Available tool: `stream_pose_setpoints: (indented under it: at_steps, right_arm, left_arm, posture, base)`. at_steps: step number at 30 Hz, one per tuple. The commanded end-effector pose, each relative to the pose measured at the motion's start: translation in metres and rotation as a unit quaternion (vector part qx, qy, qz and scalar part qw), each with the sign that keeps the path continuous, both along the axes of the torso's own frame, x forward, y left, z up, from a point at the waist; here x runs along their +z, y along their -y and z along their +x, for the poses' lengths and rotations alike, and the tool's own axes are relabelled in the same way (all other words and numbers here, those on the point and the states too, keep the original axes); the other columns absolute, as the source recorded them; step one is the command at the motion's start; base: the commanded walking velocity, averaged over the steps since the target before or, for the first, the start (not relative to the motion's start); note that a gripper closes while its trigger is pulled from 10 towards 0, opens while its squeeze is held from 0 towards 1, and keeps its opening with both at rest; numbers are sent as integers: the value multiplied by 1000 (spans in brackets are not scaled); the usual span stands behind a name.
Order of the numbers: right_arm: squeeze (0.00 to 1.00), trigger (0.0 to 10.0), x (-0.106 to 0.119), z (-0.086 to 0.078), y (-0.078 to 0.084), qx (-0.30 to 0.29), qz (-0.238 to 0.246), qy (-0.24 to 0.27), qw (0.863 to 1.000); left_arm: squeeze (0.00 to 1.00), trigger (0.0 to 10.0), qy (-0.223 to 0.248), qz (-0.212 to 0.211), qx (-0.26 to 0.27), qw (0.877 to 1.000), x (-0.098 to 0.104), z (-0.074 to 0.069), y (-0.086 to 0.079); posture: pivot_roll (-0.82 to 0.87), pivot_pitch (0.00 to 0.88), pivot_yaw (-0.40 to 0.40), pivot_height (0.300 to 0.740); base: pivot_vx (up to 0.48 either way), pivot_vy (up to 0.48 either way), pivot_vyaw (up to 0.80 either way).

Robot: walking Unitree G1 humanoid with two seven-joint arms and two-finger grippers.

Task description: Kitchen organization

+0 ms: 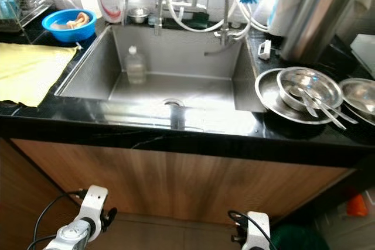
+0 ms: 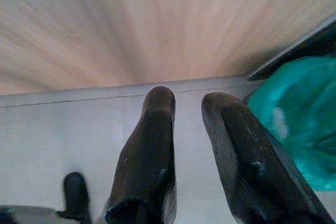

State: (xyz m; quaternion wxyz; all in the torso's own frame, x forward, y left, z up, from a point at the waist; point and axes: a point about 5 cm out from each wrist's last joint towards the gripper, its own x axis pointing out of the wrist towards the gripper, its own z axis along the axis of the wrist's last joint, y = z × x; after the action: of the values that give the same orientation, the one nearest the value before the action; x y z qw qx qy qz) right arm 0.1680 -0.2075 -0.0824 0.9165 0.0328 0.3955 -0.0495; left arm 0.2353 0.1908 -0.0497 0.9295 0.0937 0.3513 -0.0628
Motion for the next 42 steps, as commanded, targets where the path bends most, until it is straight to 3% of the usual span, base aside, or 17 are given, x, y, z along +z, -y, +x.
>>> stream_pose_setpoints:
  at_steps: [1, 8, 12, 14, 15, 19, 21, 24, 26, 27, 28, 30, 31, 33, 35, 42]
  right_arm:
    - [0, 10000, 5, 5, 1, 5, -2, 30, 1000]
    - [0, 10000, 20, 6, -2, 59, -28, 129, 989]
    - [0, 10000, 30, 5, 0, 45, -34, 169, 984]
    - [0, 10000, 53, 3, 0, 51, -48, 221, 973]
    - [0, 10000, 53, 3, 0, 51, -48, 221, 973]
    - [0, 10000, 93, 1, -2, 45, -69, 273, 959]
    - [0, 10000, 97, 1, -4, 46, -70, 277, 957]
    - [0, 10000, 104, -3, -6, 48, -75, 279, 956]
    - [0, 10000, 105, -6, -8, 48, -76, 271, 958]
    - [0, 10000, 105, -6, -8, 48, -76, 271, 958]
    - [0, 10000, 108, -7, -10, 50, -75, 265, 960]
    - [0, 10000, 110, -7, -11, 52, -75, 262, 961]
    - [0, 10000, 116, -6, -12, 53, -76, 256, 962]
    - [0, 10000, 119, -6, -13, 57, -83, 253, 962]
    - [0, 10000, 127, -4, -13, 62, -93, 256, 960]
    - [0, 10000, 156, 8, -8, 49, -104, 288, 951]
  left_arm:
    - [0, 10000, -8, 2, 0, 1000, -3, -4, -1]
    - [0, 10000, -14, 4, 2, 1000, -5, -9, -3]
    - [0, 10000, -16, 4, 0, 1000, -5, -9, -3]
    - [0, 10000, -17, 6, -3, 1000, -6, -9, -4]
    - [0, 10000, -17, 6, -3, 1000, -6, -9, -4]
    - [0, 10000, 4, 6, 2, 1000, -3, -13, -18]
    - [0, 10000, 10, 6, 2, 1000, -2, -13, -21]
    - [0, 10000, 38, 14, -18, 999, 2, -20, -33]
    - [0, 10000, 85, 16, -4, 996, 12, -18, -46]
    - [0, 10000, 85, 16, -4, 996, 12, -18, -46]
    - [0, 10000, 123, 20, 8, 992, 22, -17, -56]
    - [0, 10000, 139, 22, 12, 990, 27, -17, -60]
    - [0, 10000, 182, 20, 16, 983, 40, -18, -69]
    - [0, 10000, 202, 19, 16, 979, 47, -19, -72]
    - [0, 10000, 255, 27, 21, 966, 67, -22, -78]
    - [0, 10000, 350, 56, 67, 933, 113, -26, -87]
  posture:
    - [43, 0, -32, 740]
    - [27, 0, -34, 740]
    - [18, 0, -32, 740]
    - [7, 0, -26, 740]
    - [7, 0, -26, 740]
    - [-13, 0, -20, 740]
    - [-13, 0, -20, 740]
    - [-6, 0, -21, 740]
    - [13, 0, -30, 740]
    - [13, 0, -30, 740]
    - [26, 0, -35, 740]
    - [26, 0, -35, 740]
    - [34, 0, -40, 740]
    - [34, 0, -40, 740]
    - [36, 0, -48, 740]
    - [40, 0, -62, 740]
  base:
    - [0, 0, 0]
    - [0, 0, 0]
    - [0, 0, 0]
    - [0, 0, 0]
    - [0, 0, 0]
    - [0, 0, 0]
    - [0, 0, 0]
    - [0, 0, 0]
    - [0, 0, 0]
    - [0, 0, 0]
    - [0, 0, 0]
    - [0, 0, 0]
    - [0, 0, 0]
    - [0, 0, 0]
    - [0, 0, 0]
    - [0, 0, 0]
